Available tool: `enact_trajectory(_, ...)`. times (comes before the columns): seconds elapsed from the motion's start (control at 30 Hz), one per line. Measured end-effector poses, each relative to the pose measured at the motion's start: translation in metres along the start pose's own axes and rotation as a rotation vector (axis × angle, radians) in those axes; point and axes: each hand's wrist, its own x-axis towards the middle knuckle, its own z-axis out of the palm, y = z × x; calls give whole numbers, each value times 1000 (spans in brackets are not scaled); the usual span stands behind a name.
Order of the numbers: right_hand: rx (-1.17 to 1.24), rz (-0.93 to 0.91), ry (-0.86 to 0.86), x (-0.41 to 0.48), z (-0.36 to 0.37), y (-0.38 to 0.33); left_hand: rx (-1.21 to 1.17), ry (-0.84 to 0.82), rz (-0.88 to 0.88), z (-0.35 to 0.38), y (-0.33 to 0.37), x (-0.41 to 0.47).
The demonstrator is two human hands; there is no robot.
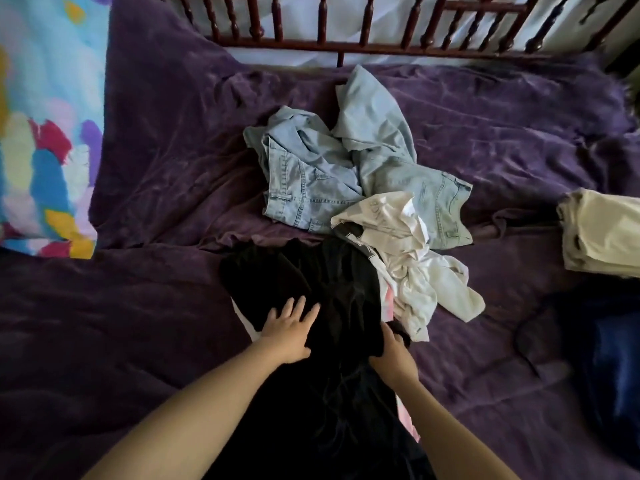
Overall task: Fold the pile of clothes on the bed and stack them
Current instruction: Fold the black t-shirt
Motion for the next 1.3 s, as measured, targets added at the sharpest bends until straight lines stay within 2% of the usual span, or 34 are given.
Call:
enact_trajectory(0.07,-16,18,-36,-4,6,13,64,-33,-34,8,-1,8)
enact_trajectory(0.13,19,3,28,-11,6,26,103,-52,-66,16,-4,11)
enact_trajectory(0.23,177,-63,120,-22,-5,43,7,-31,-98,30,-11,3)
enact_trajectory(0.33,278,-104,181,-34,-22,54,-317,77,-212,38,-17,-10)
enact_trajectory(0.4,360,-84,302,-39,-35,66,-460,199,-334,40,-28,-23)
enact_trajectory(0.5,566,39,516,-46,-53,87,-623,402,-512,46,-54,-58)
enact_trajectory(0.57,617,83,551,-55,-52,95,-610,493,-551,53,-63,-86)
enact_trajectory(0.63,549,102,520,-61,-39,97,-463,551,-527,65,-62,-106)
enact_trajectory(0.7,439,163,430,-64,-19,98,-377,510,-516,79,-57,-115)
enact_trajectory(0.77,211,205,199,-64,0,102,-294,330,-513,94,-52,-121)
enact_trajectory(0.87,-144,247,-178,-69,22,108,-131,-12,-415,118,-43,-124)
enact_trajectory(0.93,-257,252,-216,-73,25,100,-171,-149,-385,127,-39,-123)
enact_trajectory(1.0,-308,199,-105,-72,22,87,-342,-61,-424,124,-37,-116)
enact_trajectory(1.1,-336,18,48,-65,15,62,-472,283,-510,104,-33,-100)
enact_trajectory(1.13,-303,-44,44,-61,13,52,-476,335,-522,96,-33,-93)
enact_trajectory(1.2,-207,-117,-17,-51,14,35,-449,316,-465,83,-32,-80)
enact_trajectory(1.3,-78,-57,-136,-38,21,18,-343,199,-228,77,-29,-58)
